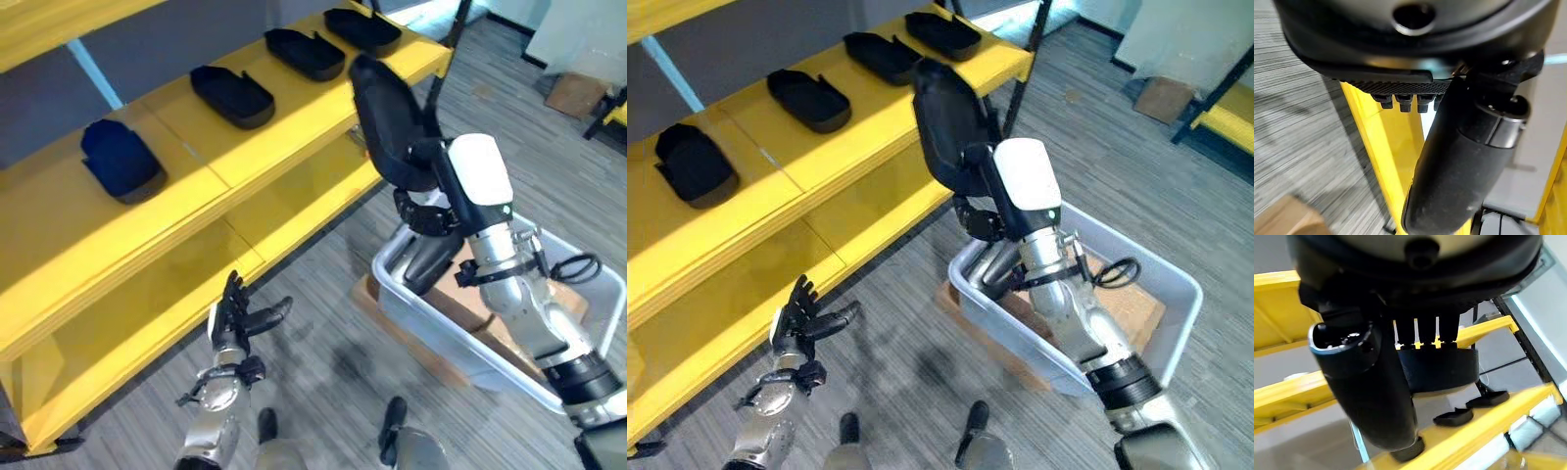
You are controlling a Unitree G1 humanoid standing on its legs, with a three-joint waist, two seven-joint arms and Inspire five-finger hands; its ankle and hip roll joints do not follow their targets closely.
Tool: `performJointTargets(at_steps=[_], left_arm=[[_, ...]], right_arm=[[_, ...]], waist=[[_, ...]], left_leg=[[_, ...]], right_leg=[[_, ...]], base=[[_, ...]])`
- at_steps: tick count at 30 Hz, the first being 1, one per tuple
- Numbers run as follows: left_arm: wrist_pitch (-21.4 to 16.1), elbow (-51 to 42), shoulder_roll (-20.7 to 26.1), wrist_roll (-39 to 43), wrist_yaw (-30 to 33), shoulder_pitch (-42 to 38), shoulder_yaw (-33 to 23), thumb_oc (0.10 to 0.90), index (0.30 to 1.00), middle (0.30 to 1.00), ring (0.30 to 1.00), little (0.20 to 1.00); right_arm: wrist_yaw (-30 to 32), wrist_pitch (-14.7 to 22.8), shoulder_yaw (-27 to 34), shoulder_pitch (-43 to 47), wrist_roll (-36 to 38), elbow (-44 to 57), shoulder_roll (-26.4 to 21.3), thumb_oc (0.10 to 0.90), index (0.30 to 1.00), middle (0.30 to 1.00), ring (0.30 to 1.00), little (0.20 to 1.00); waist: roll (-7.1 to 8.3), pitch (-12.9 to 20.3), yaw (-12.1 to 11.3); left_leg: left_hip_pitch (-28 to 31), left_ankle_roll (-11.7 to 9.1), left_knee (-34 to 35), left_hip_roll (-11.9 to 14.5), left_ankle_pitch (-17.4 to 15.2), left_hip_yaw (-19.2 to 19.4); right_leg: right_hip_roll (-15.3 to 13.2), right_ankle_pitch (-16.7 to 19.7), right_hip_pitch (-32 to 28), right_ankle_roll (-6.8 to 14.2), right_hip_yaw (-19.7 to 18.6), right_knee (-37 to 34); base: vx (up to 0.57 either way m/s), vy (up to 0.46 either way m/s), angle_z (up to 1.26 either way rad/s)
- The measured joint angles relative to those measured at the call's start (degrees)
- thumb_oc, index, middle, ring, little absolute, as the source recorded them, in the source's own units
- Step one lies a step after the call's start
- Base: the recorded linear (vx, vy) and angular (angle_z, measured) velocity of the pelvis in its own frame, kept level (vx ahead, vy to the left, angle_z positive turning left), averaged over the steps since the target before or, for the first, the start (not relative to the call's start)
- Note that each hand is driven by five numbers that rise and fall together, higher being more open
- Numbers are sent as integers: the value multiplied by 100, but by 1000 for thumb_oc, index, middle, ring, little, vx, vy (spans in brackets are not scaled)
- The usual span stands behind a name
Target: Move parts from the plastic box to the shelf.
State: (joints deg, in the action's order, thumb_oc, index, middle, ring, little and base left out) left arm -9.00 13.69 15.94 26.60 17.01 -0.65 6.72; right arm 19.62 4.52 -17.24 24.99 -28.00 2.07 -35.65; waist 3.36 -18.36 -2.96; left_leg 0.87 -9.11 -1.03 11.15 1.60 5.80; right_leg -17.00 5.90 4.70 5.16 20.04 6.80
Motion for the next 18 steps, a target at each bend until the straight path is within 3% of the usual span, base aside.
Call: performJointTargets(at_steps=[3,6,10,11,12,13,14,15,16,17,18], left_arm=[[-10,-80,123,-37,-1,79,-39,900,1000,1000,1000,1000],[-21,-94,281,-112,29,218,-469,900,1000,1000,1000,1000],[-18,-88,393,-204,110,220,-512,900,1000,1000,1000,1000],[-19,-83,399,-256,111,187,-505,900,1000,1000,1000,1000],[-18,-54,415,-272,117,157,-494,900,1000,1000,1000,1000],[-16,2,444,-272,117,139,-486,900,1000,1000,1000,1000],[-11,37,505,-272,117,131,-458,900,1000,1000,1000,1000],[-10,38,552,-278,118,146,-460,900,1000,1000,1000,1000],[-10,31,544,-279,117,180,-463,900,1000,1000,1000,1000],[-5,8,531,-282,113,235,-424,900,1000,1000,1000,1000],[-9,-9,476,-341,112,281,-402,900,1000,1000,1000,1000]], right_arm=[[-37,5,2,-28,0,-2,116,400,300,300,300,300],[-87,-44,2,-18,-3,-21,345,400,300,300,300,300],[-106,-88,1,-21,-13,-28,374,400,300,300,300,300],[-109,-97,16,-19,-13,-27,360,400,300,300,300,300],[-200,-93,27,-21,-58,-2,354,400,300,300,300,300],[-249,-86,26,-55,-71,-2,358,400,300,300,300,300],[-267,-51,26,-136,-71,2,363,400,300,300,300,300],[-317,32,23,-293,-68,3,363,400,300,300,300,300],[-358,70,16,-322,-58,4,366,400,300,300,300,300],[-409,94,9,-361,-54,33,354,400,300,300,300,300],[-413,140,4,-360,-51,30,376,400,300,300,300,300]], waist=[[48,40,-119],[162,113,-442],[292,209,-474],[332,257,-367],[339,278,-141],[329,286,-28],[298,313,106],[288,317,180],[271,316,166],[289,336,142],[259,331,111]], left_leg=[[-208,270,-505,-398,-274,-128],[-651,479,-1207,-714,-645,-217],[-1166,607,-1678,-919,-789,-484],[-1297,694,-1777,-1002,-846,-635],[-1481,885,-1721,-1189,-701,-933],[-1457,958,-1580,-1253,-602,-1110],[-1443,1000,-1440,-1234,-508,-1287],[-1215,1038,-1031,-1206,-255,-1424],[-1100,984,-860,-1178,-147,-1383],[-971,950,-702,-1234,-81,-1296],[-922,986,-657,-1240,-116,-1245]], right_leg=[[-342,311,-194,-151,77,-215],[-616,547,-228,-170,21,-293],[-771,735,-208,-138,-133,-354],[-797,835,-184,-137,-366,-359],[-759,1252,46,-207,-1778,-110],[-616,715,309,-33,-2545,389],[-203,-26,384,245,-3191,760],[778,-962,586,246,-3586,1323],[1080,-1173,663,159,-3497,1387],[1367,-1097,699,72,-3189,1091],[1551,-973,791,-160,-2815,912]], base=[[48,182,31],[53,271,21],[49,163,46],[123,266,107],[159,263,111],[178,225,107],[139,134,78],[131,75,59],[100,36,26],[84,-6,-19],[102,-16,-24]])
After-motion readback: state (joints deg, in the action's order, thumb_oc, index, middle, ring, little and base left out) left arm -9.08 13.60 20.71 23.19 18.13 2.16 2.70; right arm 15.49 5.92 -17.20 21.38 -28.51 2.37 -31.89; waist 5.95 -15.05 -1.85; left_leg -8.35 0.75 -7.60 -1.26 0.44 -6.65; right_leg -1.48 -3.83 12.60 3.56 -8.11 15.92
